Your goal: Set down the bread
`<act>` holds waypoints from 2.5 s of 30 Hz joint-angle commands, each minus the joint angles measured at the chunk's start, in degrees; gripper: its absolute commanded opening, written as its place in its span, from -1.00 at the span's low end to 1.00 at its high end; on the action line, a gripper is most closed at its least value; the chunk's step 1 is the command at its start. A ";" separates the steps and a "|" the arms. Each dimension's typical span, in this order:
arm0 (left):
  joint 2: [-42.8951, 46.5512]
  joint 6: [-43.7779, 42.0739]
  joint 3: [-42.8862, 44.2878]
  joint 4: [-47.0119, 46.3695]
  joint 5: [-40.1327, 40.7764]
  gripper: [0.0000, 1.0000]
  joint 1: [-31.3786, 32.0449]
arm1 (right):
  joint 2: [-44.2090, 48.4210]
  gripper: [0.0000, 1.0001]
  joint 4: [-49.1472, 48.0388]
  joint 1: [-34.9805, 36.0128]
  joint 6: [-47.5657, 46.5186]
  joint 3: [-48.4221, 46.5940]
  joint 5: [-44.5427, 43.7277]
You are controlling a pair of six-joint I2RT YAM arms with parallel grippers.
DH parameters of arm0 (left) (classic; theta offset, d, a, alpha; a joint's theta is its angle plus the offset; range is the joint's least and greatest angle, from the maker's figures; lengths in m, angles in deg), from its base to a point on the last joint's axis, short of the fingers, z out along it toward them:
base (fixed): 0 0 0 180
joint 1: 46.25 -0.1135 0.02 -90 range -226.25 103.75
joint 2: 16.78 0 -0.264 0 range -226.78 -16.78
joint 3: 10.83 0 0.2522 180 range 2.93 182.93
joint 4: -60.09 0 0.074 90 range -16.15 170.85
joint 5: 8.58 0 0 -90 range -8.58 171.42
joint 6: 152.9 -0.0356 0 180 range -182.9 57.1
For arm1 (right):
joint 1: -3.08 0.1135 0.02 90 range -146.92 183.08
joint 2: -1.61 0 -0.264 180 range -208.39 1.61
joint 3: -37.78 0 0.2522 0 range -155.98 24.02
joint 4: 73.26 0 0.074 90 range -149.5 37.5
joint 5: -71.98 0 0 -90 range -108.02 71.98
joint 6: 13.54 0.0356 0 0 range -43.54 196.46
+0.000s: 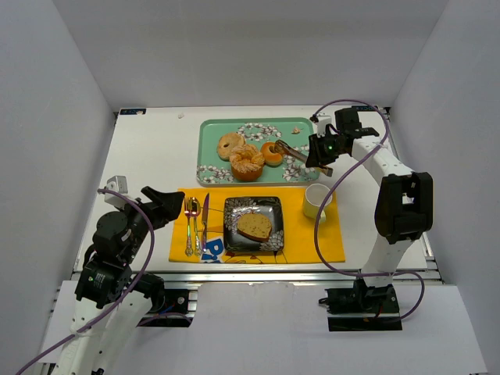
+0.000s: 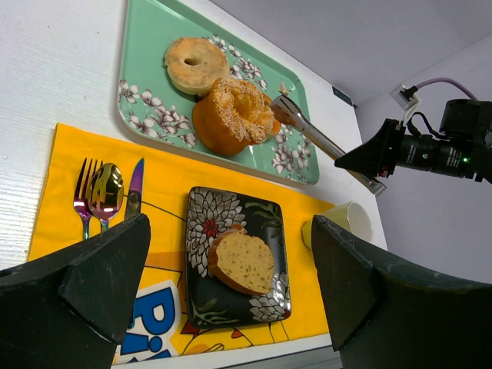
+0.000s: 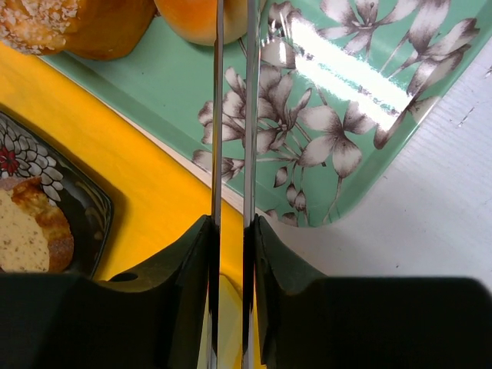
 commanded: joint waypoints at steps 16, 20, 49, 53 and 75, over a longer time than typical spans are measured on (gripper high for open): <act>-0.09 -1.31 2.45 1.53 0.52 0.88 -0.20 | 26.20 -0.94 3.25 0.32 1.30 4.36 12.09; 0.17 -1.40 2.36 1.62 0.35 0.88 -0.20 | 33.68 -0.94 8.80 8.81 -6.34 12.61 14.03; 3.16 -0.26 2.10 3.82 1.13 0.88 -0.20 | 43.53 -0.08 6.88 20.10 -14.62 25.66 4.18; 2.54 -0.61 2.27 3.38 0.96 0.88 -0.20 | 43.01 -0.12 5.39 19.93 -13.30 22.77 4.71; 3.95 0.27 0.87 2.41 1.22 0.88 -0.20 | 16.56 -0.04 -7.63 21.15 -22.35 8.25 -9.26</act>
